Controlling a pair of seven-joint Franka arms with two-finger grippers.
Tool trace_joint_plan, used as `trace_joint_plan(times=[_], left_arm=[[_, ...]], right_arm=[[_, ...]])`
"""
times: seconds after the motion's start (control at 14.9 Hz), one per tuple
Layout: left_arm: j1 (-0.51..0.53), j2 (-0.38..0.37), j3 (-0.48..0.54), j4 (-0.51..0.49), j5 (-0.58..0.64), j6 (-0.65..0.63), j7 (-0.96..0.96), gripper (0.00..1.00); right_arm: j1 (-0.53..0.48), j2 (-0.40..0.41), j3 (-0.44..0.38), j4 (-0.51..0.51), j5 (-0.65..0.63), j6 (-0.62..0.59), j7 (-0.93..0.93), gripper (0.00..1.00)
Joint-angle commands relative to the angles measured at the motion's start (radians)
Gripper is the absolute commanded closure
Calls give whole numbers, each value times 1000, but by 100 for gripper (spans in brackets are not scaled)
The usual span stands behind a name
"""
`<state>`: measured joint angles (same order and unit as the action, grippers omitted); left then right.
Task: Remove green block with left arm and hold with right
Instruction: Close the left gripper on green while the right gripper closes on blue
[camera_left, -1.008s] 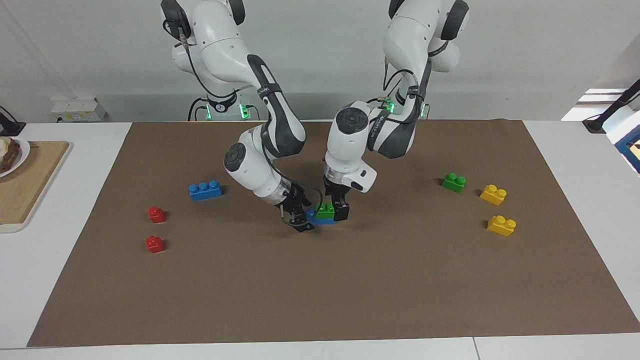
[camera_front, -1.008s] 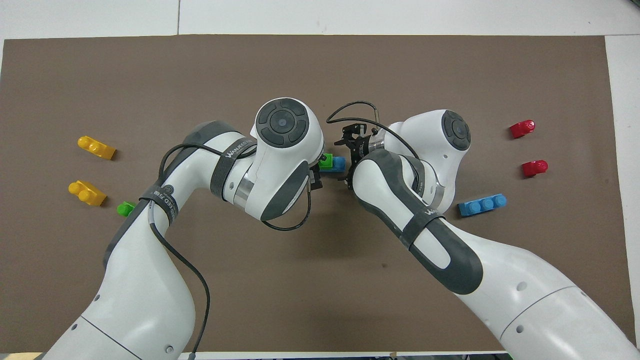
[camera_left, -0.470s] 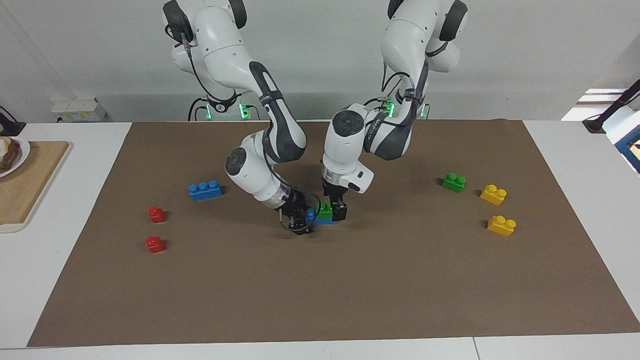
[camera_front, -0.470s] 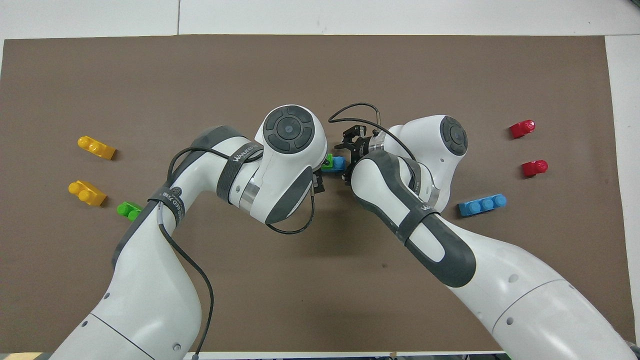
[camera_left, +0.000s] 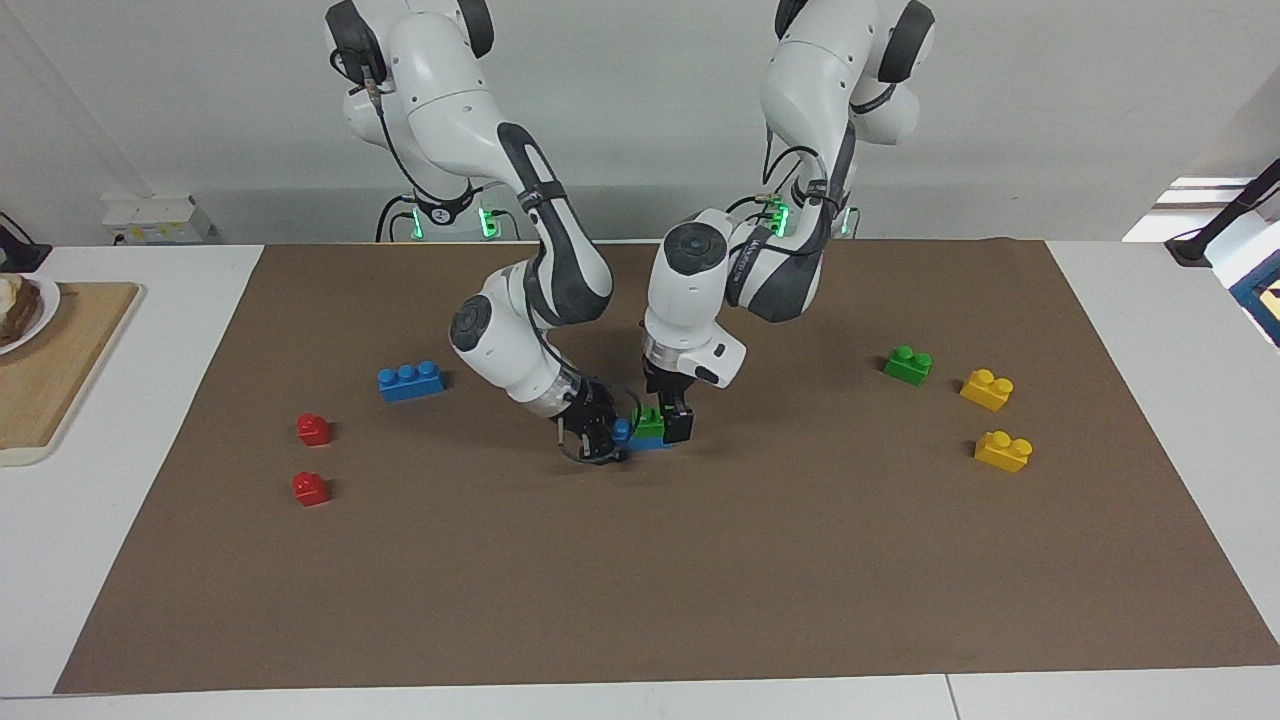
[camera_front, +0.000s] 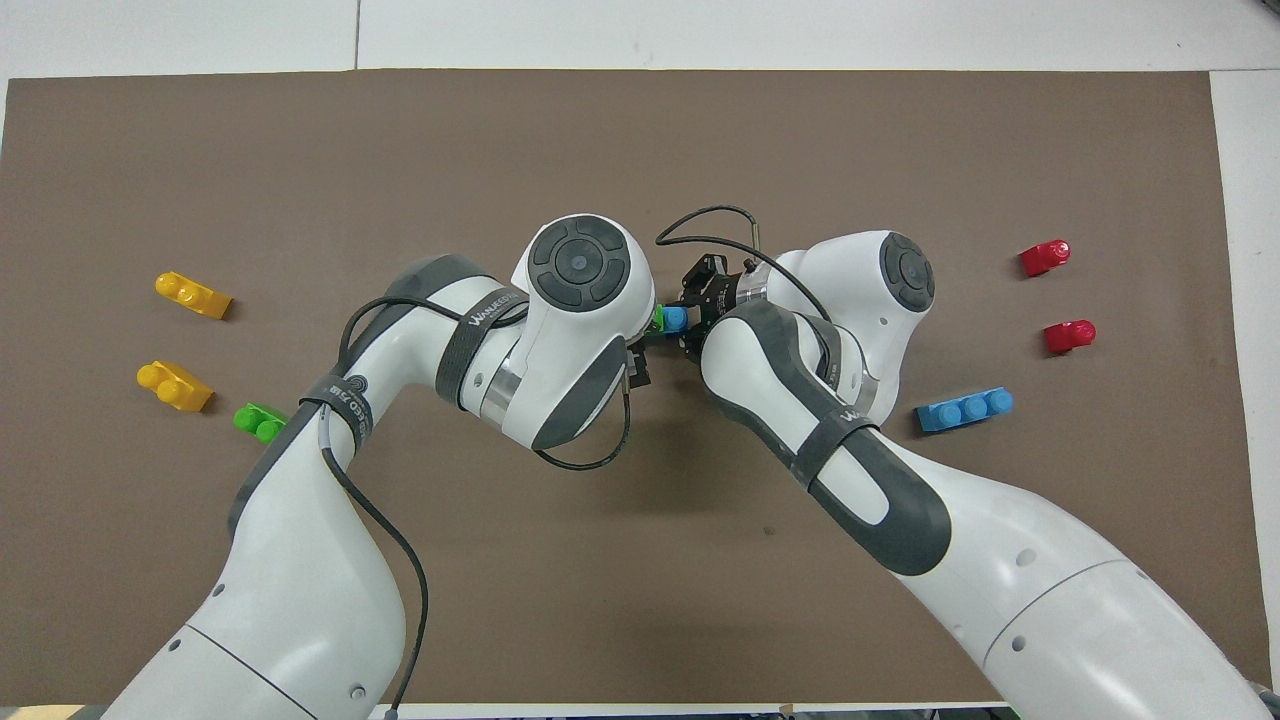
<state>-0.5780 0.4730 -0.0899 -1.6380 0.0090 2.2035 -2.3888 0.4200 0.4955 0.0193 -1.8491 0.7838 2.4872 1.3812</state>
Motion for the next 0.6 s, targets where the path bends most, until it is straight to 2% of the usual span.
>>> trace_joint_plan(times=[0.0, 0.13, 0.2, 0.34, 0.4, 0.47, 0.54], left_arm=[[-19, -8, 18, -28, 16, 22, -23, 0], [-19, -8, 18, -28, 17, 21, -23, 0], [-19, -8, 18, -26, 17, 13, -23, 6], [-20, -11, 18, -23, 31, -10, -21, 29], [-19, -11, 18, -14, 32, -24, -20, 51], [-19, -10, 16, -13, 32, -22, -21, 81], [-20, -10, 16, -13, 34, -22, -21, 100]], right_arm=[[16, 0, -1, -10, 26, 42, -10, 100], [16, 0, -1, -12, 26, 45, -8, 100], [16, 0, -1, -12, 26, 47, -7, 100], [16, 0, -1, -18, 26, 56, -8, 100], [17, 0, -1, -19, 26, 65, -10, 100], [17, 0, -1, -21, 26, 70, -11, 100], [20, 0, -1, -24, 26, 71, -13, 100]])
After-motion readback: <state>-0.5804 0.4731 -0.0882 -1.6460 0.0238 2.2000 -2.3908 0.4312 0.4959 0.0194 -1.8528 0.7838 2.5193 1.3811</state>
